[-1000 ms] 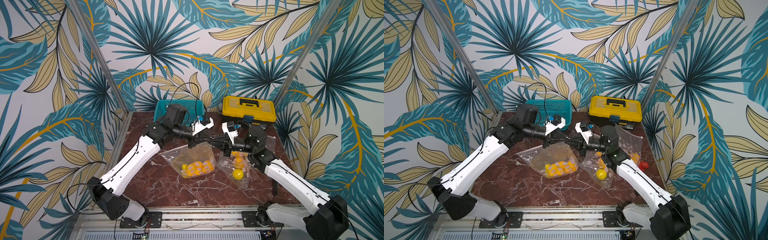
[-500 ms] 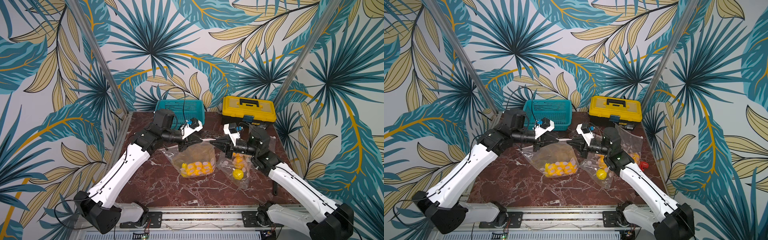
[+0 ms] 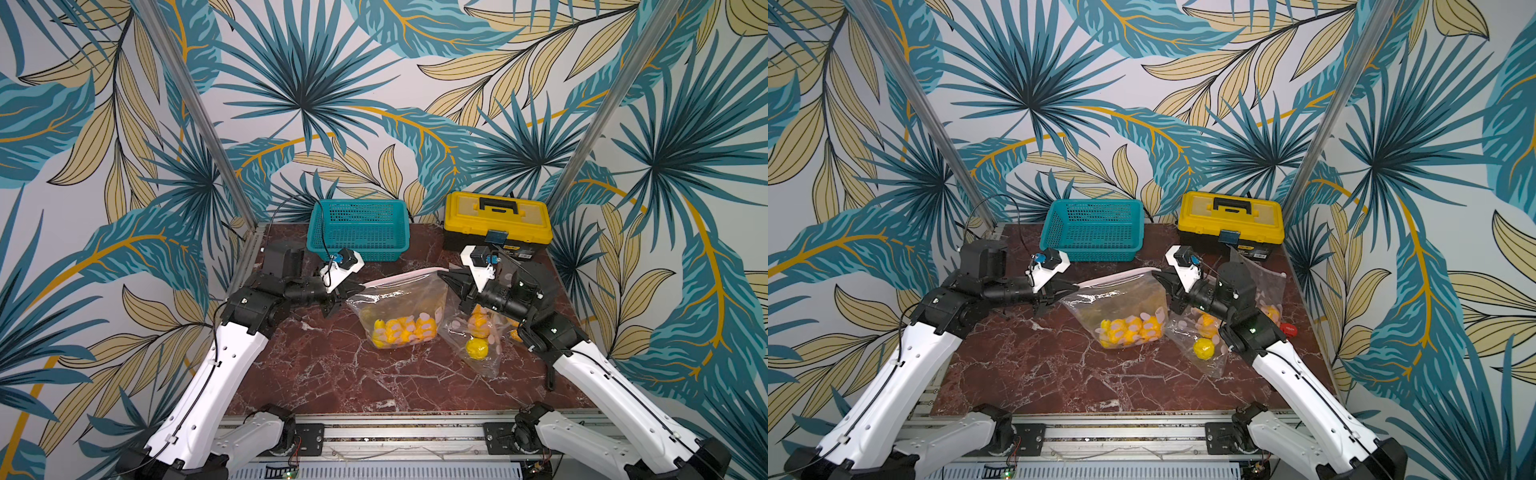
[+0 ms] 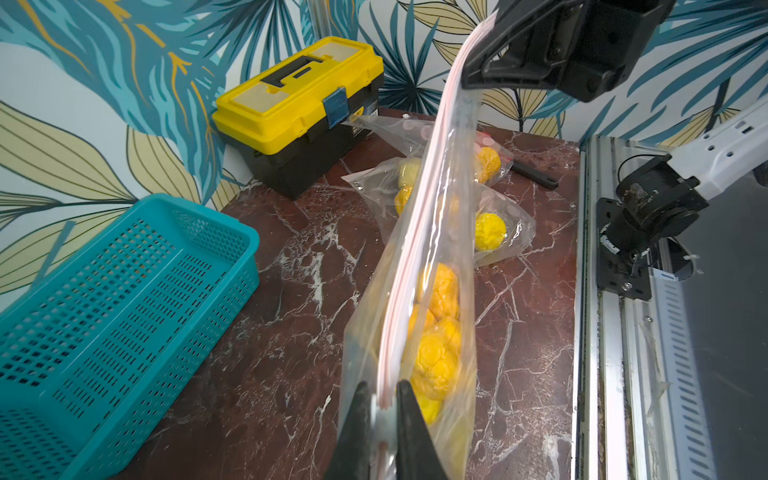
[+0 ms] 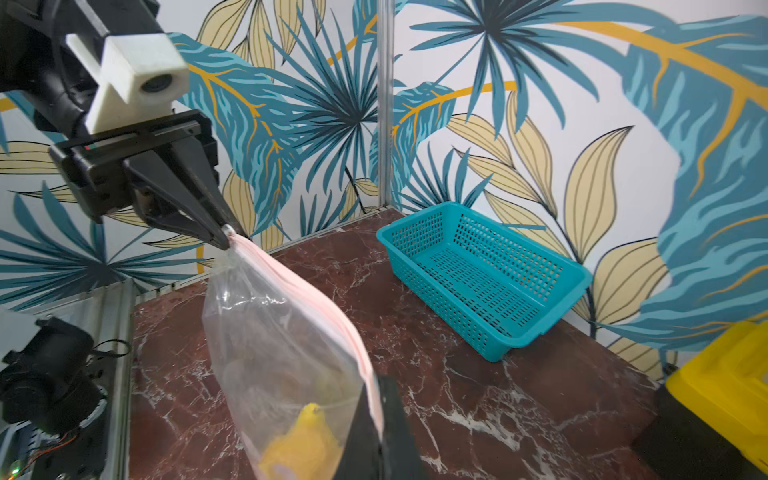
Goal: Open the zip-top bag and take out the pear
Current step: Unzip the zipper on the zipper food storage bag.
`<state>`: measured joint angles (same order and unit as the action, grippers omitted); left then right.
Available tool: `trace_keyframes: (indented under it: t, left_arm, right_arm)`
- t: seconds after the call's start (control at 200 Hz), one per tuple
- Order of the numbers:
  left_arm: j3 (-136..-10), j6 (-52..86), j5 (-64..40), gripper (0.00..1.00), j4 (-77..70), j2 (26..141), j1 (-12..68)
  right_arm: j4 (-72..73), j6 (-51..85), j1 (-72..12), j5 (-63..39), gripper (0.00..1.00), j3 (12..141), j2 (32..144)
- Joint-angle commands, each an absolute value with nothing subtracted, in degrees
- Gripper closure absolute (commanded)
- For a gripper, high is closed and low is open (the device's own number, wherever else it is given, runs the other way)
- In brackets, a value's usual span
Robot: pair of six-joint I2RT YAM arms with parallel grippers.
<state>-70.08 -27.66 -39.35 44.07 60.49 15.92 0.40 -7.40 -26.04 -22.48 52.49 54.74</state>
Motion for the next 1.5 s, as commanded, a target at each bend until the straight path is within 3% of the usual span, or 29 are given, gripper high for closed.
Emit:
trace_keyframes:
  t: [0.0,0.14,0.401,0.811,0.886,1.197,1.427,1.497]
  left_arm:
    - [-67.47,-27.73,-34.55,0.96,48.25,58.62,13.93]
    - [-65.25,-28.78,-32.77,0.97,48.25,56.01,13.45]
    - [-66.94,-31.24,-33.8,0.97,48.25,55.75,13.34]
    - [-64.95,-33.76,-29.88,1.0,49.11,54.58,13.27]
    - [-65.49,-34.23,-31.39,1.0,49.04,55.13,13.27]
    - [-72.11,-37.14,-50.93,0.97,48.94,62.48,14.02]
    - [-74.44,-37.71,-48.85,0.88,48.96,64.78,17.95]
    - [-74.95,-37.54,-46.52,0.7,48.93,64.93,18.54]
  right_arm:
    - [1.16,-10.0,-25.13,-9.62,1.0,51.88,51.33]
    - [1.03,-10.85,-25.14,-7.67,1.0,50.68,49.26]
    - [1.63,-10.81,-25.14,-16.8,1.0,50.24,49.31]
    - [4.0,-8.36,-25.14,0.26,1.0,47.29,48.19]
    - [4.86,-8.13,-25.14,-4.31,1.0,47.32,48.74]
    - [11.97,-11.43,-25.95,-41.39,1.0,48.61,57.53]
    - [3.64,-17.11,-30.86,-42.31,1.0,54.33,63.92]
    - [3.42,-17.42,-31.11,-41.86,1.0,54.34,64.0]
